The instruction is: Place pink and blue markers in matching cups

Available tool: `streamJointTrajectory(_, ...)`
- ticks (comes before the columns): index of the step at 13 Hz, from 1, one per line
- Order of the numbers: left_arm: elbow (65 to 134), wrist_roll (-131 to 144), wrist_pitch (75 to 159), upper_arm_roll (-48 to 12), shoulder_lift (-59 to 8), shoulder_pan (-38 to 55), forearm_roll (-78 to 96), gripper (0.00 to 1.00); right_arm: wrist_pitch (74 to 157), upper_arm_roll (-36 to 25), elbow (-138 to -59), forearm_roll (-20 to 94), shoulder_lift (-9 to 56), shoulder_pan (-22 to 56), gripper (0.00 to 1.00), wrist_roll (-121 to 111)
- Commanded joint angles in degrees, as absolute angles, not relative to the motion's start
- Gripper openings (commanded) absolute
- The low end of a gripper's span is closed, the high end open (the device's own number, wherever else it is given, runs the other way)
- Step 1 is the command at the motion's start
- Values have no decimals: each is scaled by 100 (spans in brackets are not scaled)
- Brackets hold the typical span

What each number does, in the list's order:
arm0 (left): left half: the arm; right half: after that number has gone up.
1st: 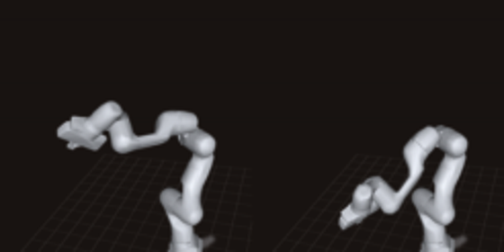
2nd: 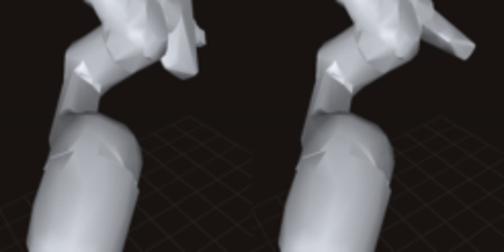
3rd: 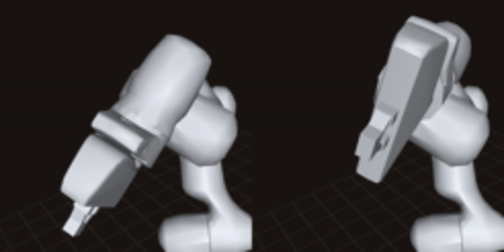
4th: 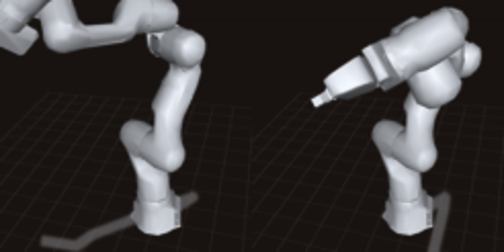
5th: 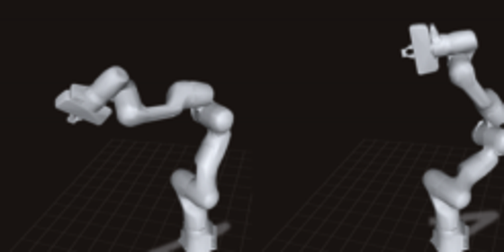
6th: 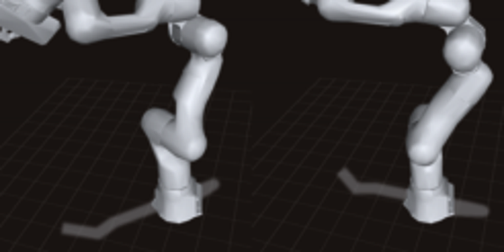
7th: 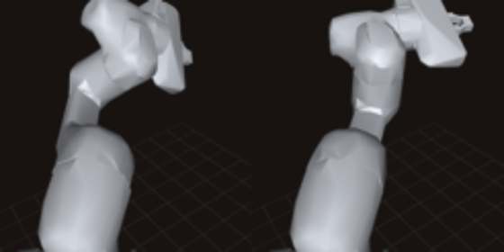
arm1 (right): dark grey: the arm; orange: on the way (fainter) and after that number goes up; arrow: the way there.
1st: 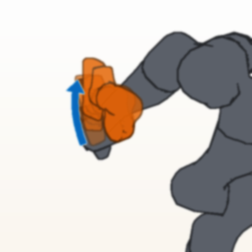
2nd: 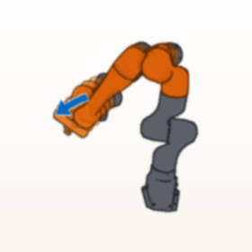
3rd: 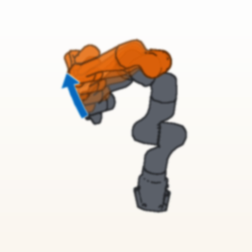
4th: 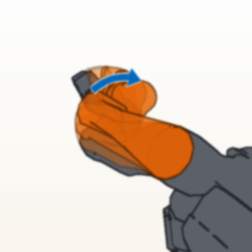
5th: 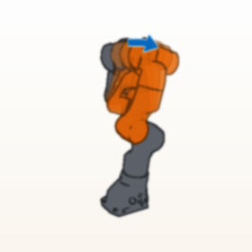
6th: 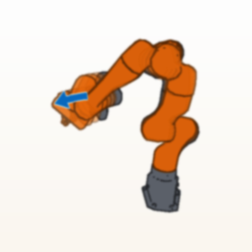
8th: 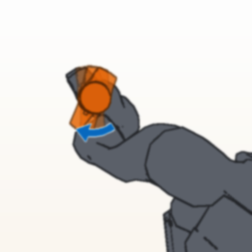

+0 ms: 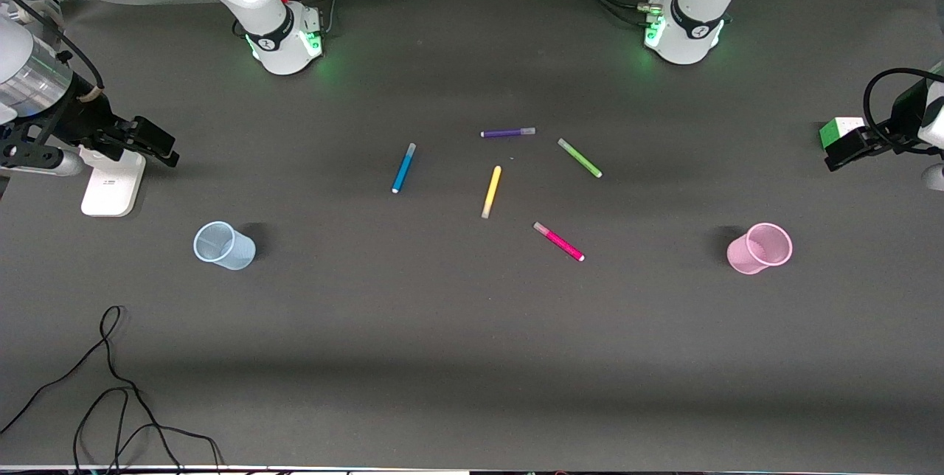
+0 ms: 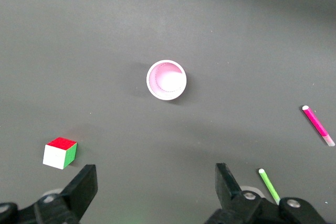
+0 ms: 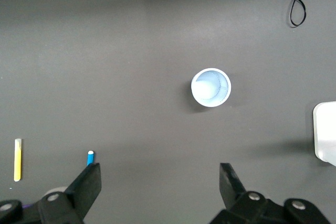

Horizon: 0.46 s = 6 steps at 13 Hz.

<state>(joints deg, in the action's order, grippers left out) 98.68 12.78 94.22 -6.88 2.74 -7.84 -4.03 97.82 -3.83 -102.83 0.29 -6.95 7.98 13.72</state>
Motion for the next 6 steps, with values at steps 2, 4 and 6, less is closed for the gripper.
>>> streamJointTrajectory(2,9729,1178,9246,-703,229,-756,-439,100,9457,-264,-10222,18,-633,861,100,1318)
streamJointTrajectory(4,9721,1187,9255,-703,229,-756,-439,100,9431,-98,-10213,26,-484,879,100,1353)
streamJointTrajectory(6,9729,1187,9290,-712,159,-738,-439,100,9413,209,-10239,87,-283,914,100,1860)
